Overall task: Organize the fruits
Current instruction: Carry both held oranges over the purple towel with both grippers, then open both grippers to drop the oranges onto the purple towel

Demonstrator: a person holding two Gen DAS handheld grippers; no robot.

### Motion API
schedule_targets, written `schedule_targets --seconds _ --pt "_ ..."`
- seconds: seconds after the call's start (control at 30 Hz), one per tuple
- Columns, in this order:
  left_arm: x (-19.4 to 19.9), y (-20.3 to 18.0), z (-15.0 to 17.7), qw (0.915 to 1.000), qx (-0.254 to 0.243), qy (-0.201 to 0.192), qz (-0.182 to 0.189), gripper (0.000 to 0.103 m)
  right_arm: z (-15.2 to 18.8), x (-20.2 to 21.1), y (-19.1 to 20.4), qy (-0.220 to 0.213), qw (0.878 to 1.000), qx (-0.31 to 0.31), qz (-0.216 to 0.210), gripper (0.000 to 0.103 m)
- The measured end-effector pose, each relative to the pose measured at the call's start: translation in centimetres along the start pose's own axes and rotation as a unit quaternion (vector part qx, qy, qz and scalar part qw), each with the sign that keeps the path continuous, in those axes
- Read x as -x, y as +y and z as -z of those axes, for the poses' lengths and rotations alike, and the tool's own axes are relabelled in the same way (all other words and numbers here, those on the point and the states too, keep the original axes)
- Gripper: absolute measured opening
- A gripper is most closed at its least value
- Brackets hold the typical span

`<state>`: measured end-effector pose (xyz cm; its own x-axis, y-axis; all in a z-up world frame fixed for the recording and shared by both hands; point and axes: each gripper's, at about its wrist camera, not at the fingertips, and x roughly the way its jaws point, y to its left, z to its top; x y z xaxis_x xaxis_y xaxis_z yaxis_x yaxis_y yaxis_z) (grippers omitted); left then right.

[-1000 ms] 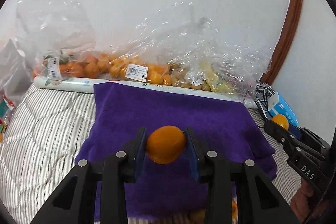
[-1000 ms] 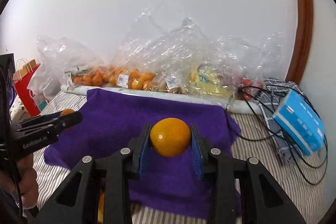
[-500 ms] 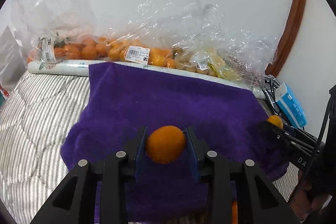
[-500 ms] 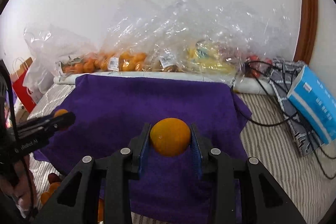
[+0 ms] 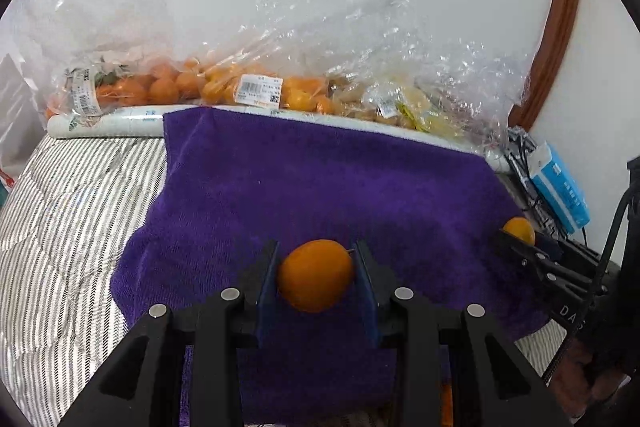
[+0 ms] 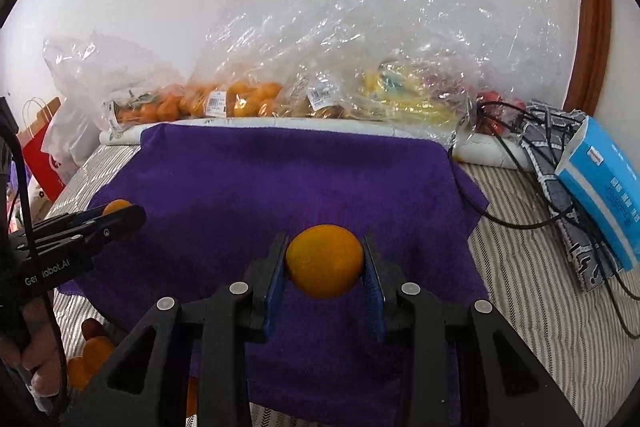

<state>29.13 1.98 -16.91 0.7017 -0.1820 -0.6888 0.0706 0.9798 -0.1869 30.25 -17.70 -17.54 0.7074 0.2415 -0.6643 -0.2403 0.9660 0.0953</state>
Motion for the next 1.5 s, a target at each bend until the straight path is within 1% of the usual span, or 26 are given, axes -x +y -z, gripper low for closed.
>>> schedule_targets --seconds 0.1,0.3,0.43,0.63,0.77,0.8,0.9,1.03,1.1,1.3,1.43,1.47,1.5 --pt "-0.3 0.2 0.0 0.9999 0.008 0.012 0.008 0.034 0.1 -0.3 0.1 0.004 1.0 0.002 0.002 0.035" --pt "-0.4 0.6 0.0 0.9998 0.013 0.014 -0.003 0.034 0.3 -0.7 -0.1 0.015 1.0 -0.002 0.0 0.035" --pt "-0.7 0.6 0.0 0.9996 0.014 0.022 0.002 0.034 0.5 -0.9 0.3 0.017 1.0 0.005 0.0 0.035" --pt "-0.7 0.7 0.0 0.9996 0.017 0.022 0.004 0.034 0.7 -1.5 0.6 0.027 1.0 0.012 0.002 0.035" --pt "-0.4 0.6 0.0 0.9998 0.014 0.012 0.001 0.034 0.7 -1.4 0.5 0.03 0.999 0.009 -0.003 0.036" --pt "-0.5 0.5 0.0 0.9999 0.013 0.011 0.0 0.034 0.7 -1.3 0.5 0.026 1.0 0.008 -0.006 0.037" --pt "-0.5 0.1 0.0 0.9999 0.003 0.013 -0.001 0.034 0.6 -0.9 0.5 0.02 1.0 0.006 -0.008 0.048" --pt "-0.1 -0.5 0.1 0.9999 -0.013 0.003 -0.005 0.037 0.5 -0.2 0.7 0.006 1.0 0.008 -0.002 0.054" --pt "0.1 -0.6 0.1 0.9999 -0.013 0.0 -0.004 0.041 0.4 0.0 0.9 0.0 1.0 0.013 0.006 0.054" --pt "1.2 -0.8 -0.2 0.9998 -0.01 -0.017 -0.01 0.045 0.4 0.8 1.5 -0.024 0.999 0.027 0.034 0.054" --pt "2.4 -1.0 -0.6 0.9992 -0.01 -0.029 -0.026 0.045 0.0 2.6 1.6 -0.047 0.998 0.015 0.031 0.054" --pt "2.9 -1.0 -0.6 0.999 -0.011 -0.035 -0.026 0.046 0.1 3.1 1.6 -0.049 0.998 0.011 0.033 0.054" --pt "3.3 -1.1 -0.7 0.9988 -0.012 -0.04 -0.026 0.05 0.2 3.8 1.8 -0.047 0.998 0.011 0.035 0.054"
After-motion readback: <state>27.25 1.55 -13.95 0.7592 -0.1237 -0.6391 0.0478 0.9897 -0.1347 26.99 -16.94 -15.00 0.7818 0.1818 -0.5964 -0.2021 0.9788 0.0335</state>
